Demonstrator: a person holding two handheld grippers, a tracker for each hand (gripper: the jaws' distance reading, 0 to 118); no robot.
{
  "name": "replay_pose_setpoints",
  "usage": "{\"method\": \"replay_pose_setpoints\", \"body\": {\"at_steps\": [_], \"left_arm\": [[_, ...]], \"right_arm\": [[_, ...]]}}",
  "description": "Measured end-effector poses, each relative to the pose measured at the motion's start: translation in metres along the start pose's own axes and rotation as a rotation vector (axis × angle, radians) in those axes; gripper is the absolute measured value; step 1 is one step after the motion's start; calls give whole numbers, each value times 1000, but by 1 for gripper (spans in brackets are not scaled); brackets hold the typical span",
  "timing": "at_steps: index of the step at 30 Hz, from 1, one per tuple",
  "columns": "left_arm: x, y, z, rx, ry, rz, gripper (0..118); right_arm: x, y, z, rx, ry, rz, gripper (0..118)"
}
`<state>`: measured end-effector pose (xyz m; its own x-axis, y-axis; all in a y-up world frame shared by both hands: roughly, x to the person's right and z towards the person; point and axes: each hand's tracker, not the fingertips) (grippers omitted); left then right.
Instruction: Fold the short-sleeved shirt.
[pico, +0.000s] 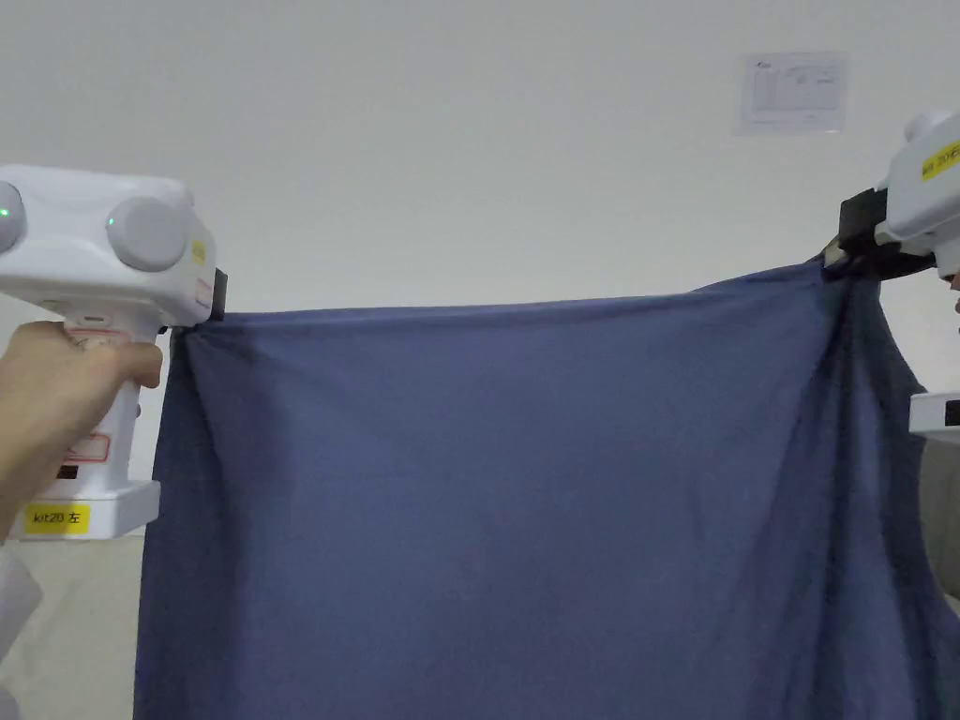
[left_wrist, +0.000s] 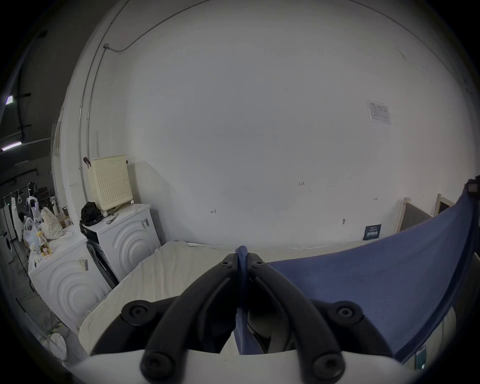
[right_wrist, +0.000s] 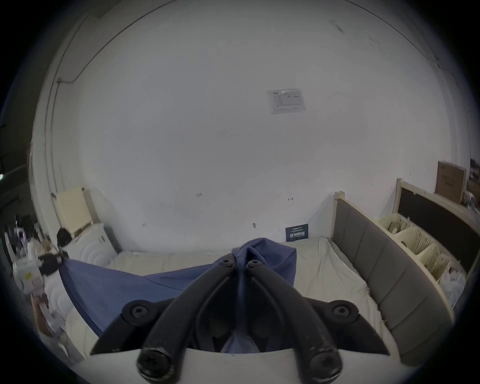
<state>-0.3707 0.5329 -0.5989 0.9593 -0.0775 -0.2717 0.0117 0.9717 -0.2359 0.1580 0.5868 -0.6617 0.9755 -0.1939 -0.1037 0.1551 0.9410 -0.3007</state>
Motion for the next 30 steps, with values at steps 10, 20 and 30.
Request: {"method": "replay_pose_setpoints", "body": {"at_steps": [10,20,30], "left_arm": [[11,47,-61,63,39,24,5],[18,28,-97,96,71,24,5],[36,-156,-150,-235,20,7,5]], "right_arm": [[-10,48,-60,50,23,5,2],[-13,26,-78,51,60,109,2],[40,-164,-157,-299,49,42,2]]}}
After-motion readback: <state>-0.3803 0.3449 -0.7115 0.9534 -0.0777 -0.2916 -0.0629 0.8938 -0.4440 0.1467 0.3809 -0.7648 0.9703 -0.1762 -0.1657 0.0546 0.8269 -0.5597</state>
